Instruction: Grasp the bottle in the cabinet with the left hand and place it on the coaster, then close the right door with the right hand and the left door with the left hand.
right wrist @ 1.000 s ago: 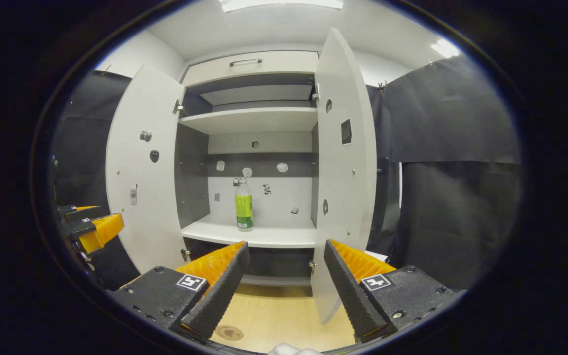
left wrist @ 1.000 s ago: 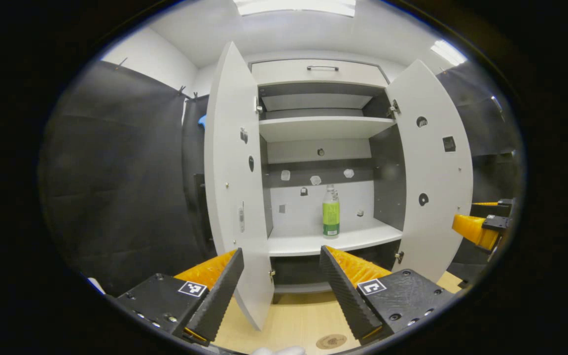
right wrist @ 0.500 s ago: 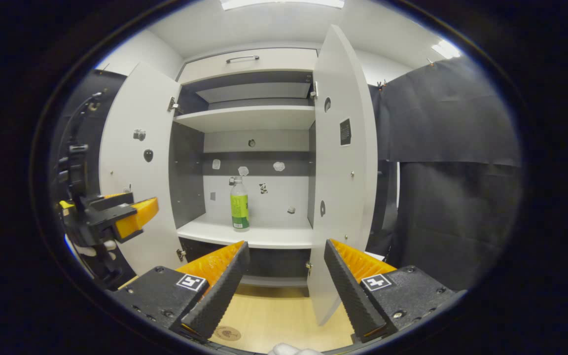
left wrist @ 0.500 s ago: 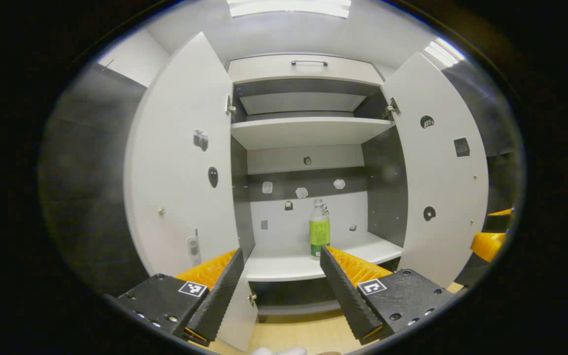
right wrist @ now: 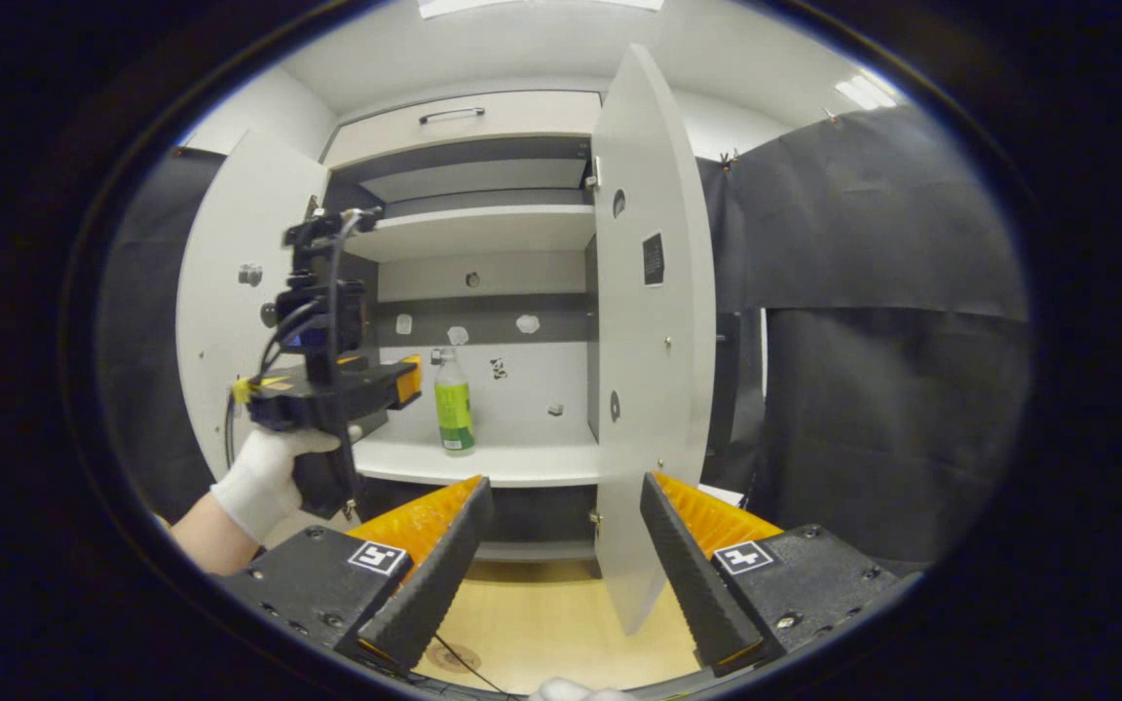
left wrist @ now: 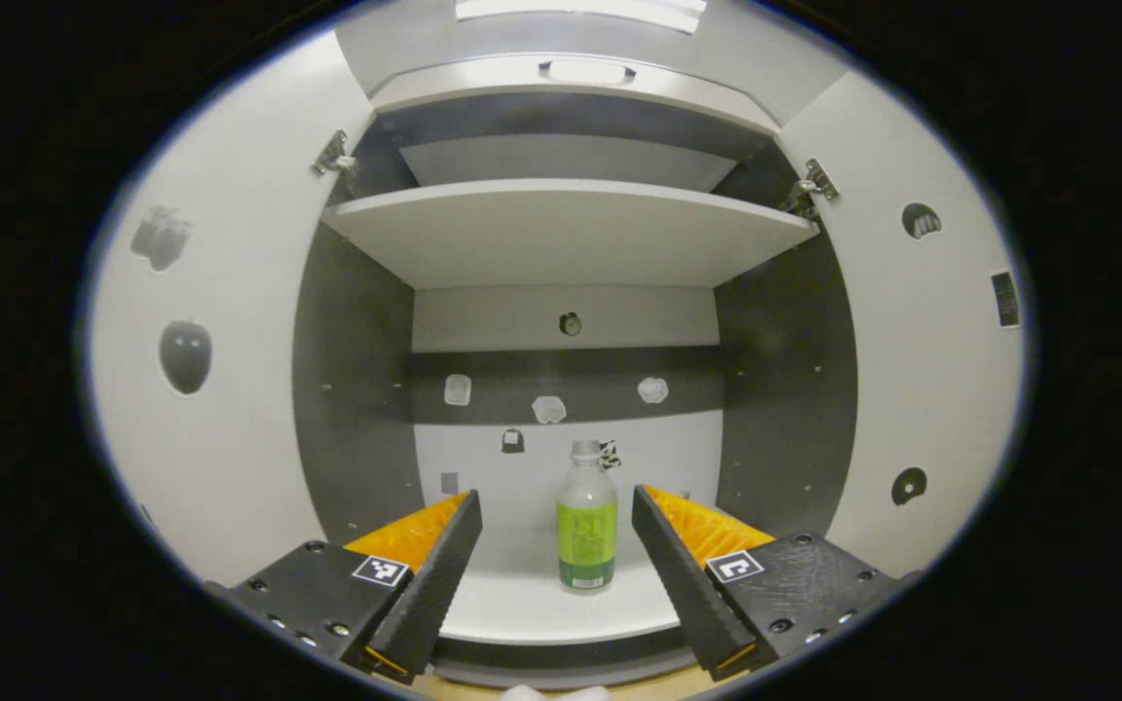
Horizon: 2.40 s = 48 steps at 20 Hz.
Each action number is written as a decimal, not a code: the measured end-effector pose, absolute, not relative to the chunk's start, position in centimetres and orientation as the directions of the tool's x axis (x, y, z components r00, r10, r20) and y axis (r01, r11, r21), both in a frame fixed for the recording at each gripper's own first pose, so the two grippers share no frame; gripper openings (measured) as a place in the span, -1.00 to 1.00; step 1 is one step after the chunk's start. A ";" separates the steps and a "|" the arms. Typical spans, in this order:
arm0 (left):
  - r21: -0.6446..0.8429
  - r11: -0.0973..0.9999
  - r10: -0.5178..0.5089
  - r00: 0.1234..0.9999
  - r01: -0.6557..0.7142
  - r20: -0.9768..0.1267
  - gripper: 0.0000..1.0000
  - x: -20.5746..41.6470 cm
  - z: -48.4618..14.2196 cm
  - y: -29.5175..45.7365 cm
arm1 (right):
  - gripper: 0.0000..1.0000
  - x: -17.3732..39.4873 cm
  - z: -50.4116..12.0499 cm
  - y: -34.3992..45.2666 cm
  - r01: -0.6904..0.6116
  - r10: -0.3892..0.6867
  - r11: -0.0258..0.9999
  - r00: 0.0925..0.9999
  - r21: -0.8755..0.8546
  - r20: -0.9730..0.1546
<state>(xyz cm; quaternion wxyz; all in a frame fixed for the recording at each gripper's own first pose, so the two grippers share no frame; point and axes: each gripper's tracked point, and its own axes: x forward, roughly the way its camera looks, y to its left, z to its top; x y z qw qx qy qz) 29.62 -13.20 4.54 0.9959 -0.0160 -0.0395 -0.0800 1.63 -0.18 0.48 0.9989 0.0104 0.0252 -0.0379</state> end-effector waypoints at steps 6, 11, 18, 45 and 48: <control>-0.057 0.984 -0.165 0.986 0.166 0.019 0.91 37.6 1.1 -16.4 | 0.99 1.7 0.8 -0.3 0.092 -0.093 0.996 0.994 -0.011 -0.063; -0.042 0.989 -0.144 0.989 0.142 -0.036 0.91 41.0 -1.6 -17.4 | 0.99 2.1 0.3 -0.5 0.094 -0.096 0.995 0.991 -0.028 -0.094; -0.059 0.989 -0.136 0.990 0.133 -0.046 0.59 42.9 -2.6 -17.6 | 1.00 2.6 -1.2 -0.6 0.091 -0.095 0.995 0.988 -0.035 -0.122; -0.018 0.947 -0.320 0.946 0.321 0.041 0.48 15.3 -3.7 -14.9 | 0.99 -0.3 -3.2 -1.8 0.068 -0.065 0.997 0.993 0.026 -0.102; -0.022 0.941 -0.338 0.940 0.339 0.045 0.55 13.3 -6.5 -14.9 | 0.99 -0.4 -3.7 -2.2 0.081 -0.077 0.996 0.990 0.026 -0.118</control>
